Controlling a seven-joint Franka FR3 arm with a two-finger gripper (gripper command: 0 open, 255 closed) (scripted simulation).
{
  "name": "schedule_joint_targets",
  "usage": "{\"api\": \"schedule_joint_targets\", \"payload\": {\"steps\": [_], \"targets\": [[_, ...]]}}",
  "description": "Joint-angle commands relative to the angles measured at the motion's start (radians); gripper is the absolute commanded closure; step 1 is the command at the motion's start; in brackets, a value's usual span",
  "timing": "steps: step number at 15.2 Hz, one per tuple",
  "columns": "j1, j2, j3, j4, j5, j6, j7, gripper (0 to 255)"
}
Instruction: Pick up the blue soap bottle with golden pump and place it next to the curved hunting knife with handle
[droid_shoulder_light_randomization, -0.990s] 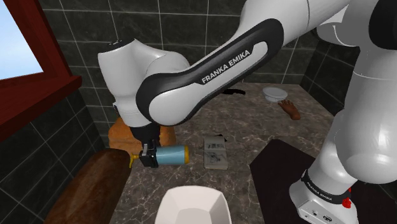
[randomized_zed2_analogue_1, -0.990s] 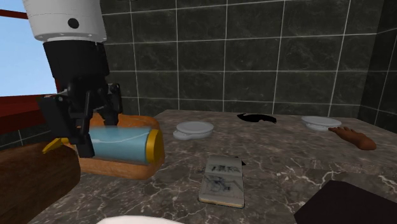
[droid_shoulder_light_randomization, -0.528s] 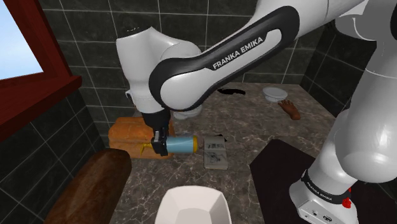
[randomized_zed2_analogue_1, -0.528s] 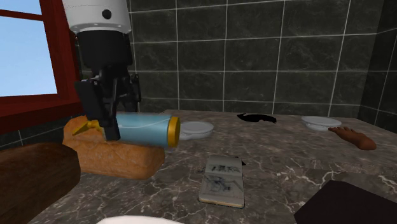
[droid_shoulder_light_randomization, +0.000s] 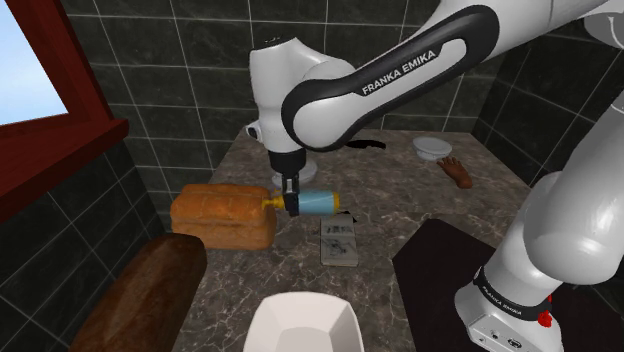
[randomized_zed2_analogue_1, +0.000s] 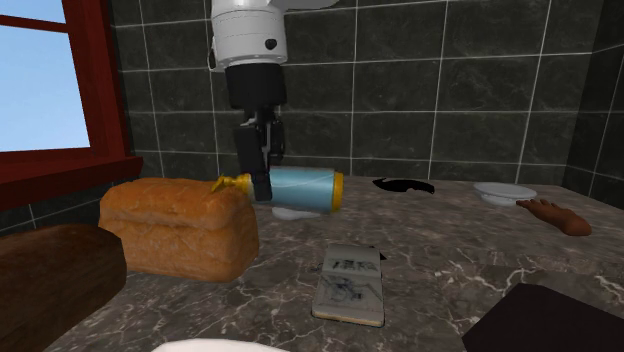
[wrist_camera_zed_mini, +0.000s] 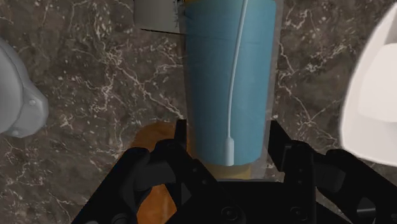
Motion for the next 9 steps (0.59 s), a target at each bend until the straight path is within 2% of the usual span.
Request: {"api": "schedule_joint_targets", "payload": {"steps": [1,9], "targets": [[-0.021,-0.036,-0.026,-0.039,0.012,0.010,-0.056,255],[-0.107,-0.132,-0.147,-0.150,0.022,0.041,-0.271,255]]}}
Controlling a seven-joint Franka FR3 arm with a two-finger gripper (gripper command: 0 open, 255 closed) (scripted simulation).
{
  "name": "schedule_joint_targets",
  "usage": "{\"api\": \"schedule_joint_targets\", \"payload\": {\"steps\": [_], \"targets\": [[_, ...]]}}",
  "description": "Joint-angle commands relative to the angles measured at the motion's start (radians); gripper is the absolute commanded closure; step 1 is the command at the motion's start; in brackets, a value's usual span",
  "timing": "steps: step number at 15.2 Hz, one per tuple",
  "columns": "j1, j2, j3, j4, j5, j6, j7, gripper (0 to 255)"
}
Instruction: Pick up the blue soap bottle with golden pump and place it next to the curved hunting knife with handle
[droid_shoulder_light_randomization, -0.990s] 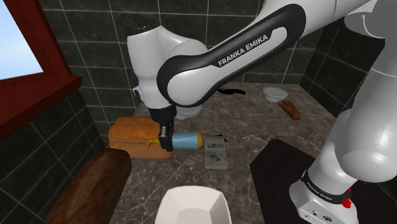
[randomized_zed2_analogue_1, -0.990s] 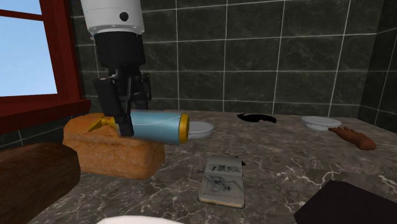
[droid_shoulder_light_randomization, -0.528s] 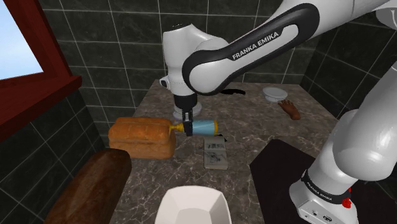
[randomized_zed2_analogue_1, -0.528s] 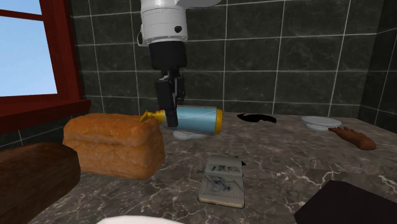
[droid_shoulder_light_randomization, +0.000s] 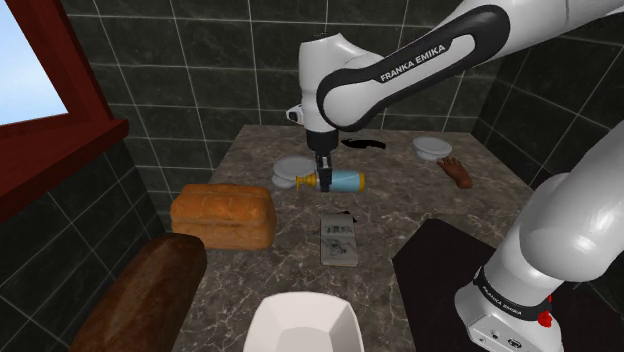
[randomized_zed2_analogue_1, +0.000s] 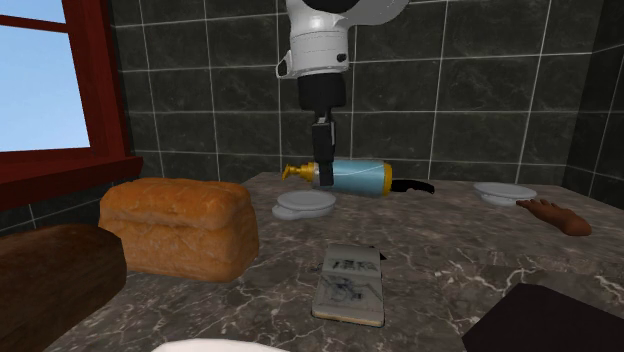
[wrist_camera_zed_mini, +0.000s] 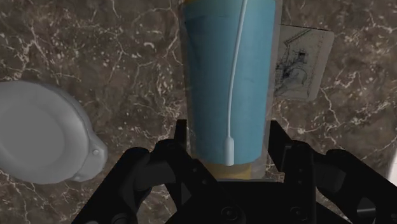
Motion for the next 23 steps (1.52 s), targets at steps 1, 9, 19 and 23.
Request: {"api": "schedule_joint_targets", "payload": {"steps": [1,9,19,23], "targets": [[-0.023,-0.016,-0.033,-0.019,-0.004,0.007,-0.056,255],[-0.115,-0.033,-0.162,-0.047,-0.037,0.030,-0.256,255],[-0.232,0.039,-0.312,0.024,-0.078,0.051,-0.495,255],[-0.276,0.094,-0.366,0.084,-0.083,0.055,-0.590,255]]}}
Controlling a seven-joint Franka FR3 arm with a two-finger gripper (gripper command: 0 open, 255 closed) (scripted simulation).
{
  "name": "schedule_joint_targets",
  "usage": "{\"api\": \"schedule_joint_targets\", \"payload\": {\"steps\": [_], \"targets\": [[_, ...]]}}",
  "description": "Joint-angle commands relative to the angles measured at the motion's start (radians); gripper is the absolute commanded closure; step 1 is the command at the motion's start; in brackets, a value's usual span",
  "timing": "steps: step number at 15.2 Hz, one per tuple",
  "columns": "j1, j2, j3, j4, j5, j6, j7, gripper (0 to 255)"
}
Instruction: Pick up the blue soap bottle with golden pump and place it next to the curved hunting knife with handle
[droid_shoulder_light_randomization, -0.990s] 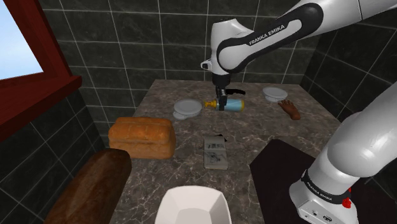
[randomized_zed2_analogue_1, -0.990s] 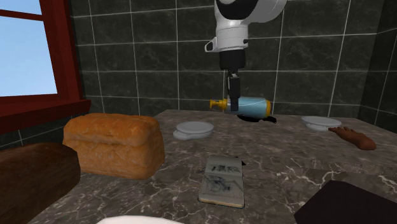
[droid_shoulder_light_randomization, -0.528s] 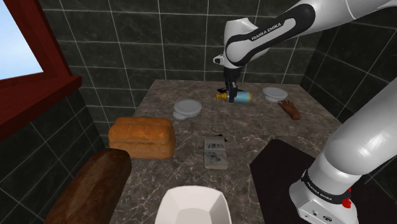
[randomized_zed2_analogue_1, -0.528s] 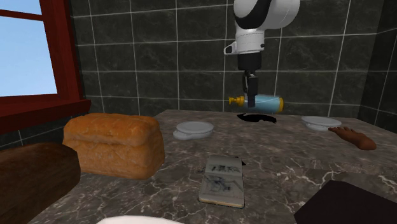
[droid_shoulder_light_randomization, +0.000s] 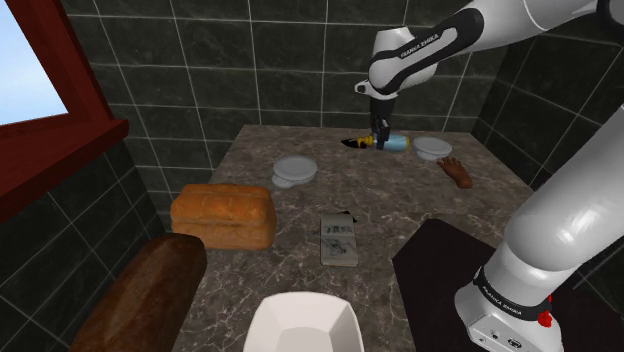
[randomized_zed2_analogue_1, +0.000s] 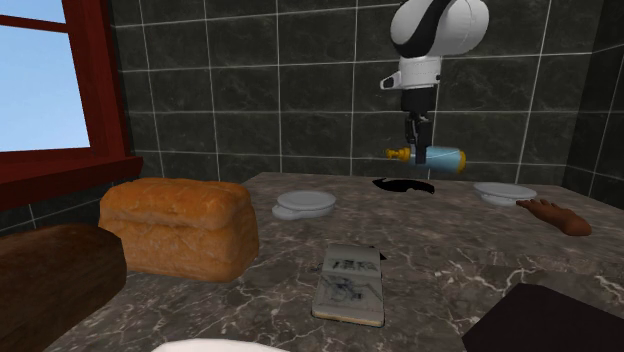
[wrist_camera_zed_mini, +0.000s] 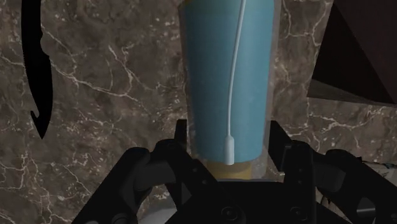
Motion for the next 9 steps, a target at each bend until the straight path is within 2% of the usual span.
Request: {"api": "schedule_joint_targets", "payload": {"steps": [1,6,9], "targets": [[-0.021,0.035,-0.026,0.044,0.000,-0.005,-0.049,255],[-0.083,0.141,-0.092,0.170,0.014,-0.014,-0.186,255],[-0.084,0.159,-0.091,0.150,0.014,0.025,-0.183,255]]}}
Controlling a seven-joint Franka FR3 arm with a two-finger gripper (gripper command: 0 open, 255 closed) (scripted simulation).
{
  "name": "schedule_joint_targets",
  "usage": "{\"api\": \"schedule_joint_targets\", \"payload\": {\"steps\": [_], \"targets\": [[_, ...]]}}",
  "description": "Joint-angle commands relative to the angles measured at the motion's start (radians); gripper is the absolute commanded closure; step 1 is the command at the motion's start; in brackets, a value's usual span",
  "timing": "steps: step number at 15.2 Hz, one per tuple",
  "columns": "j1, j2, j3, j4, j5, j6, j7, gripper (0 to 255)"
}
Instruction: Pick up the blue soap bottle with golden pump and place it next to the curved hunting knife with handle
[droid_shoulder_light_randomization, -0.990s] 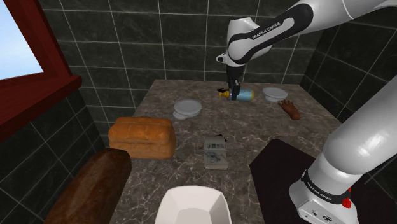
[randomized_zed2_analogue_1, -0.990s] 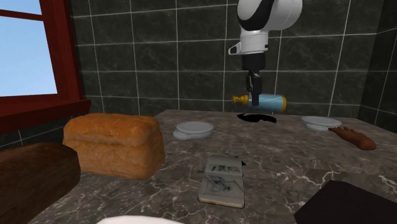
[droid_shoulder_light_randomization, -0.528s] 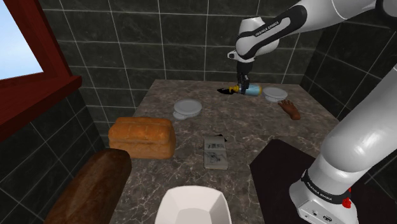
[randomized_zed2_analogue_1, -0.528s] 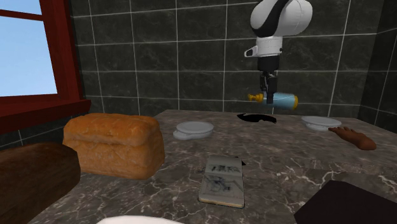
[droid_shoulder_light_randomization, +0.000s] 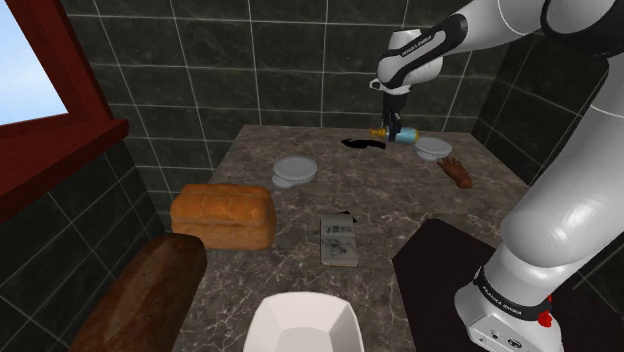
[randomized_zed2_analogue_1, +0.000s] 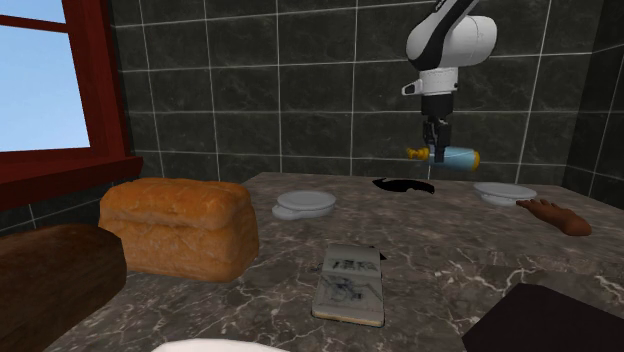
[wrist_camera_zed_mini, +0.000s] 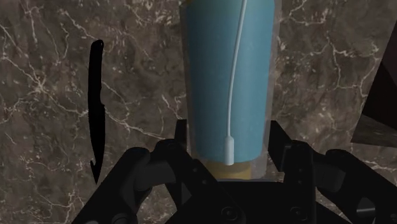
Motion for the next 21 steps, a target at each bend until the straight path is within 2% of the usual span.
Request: {"api": "schedule_joint_targets", "payload": {"steps": [1,21], "targets": [[-0.002,0.014,-0.001,-0.010,0.000,0.025,-0.002,255],[-0.007,0.180,-0.001,-0.095,0.005,0.274,0.010,255]]}}
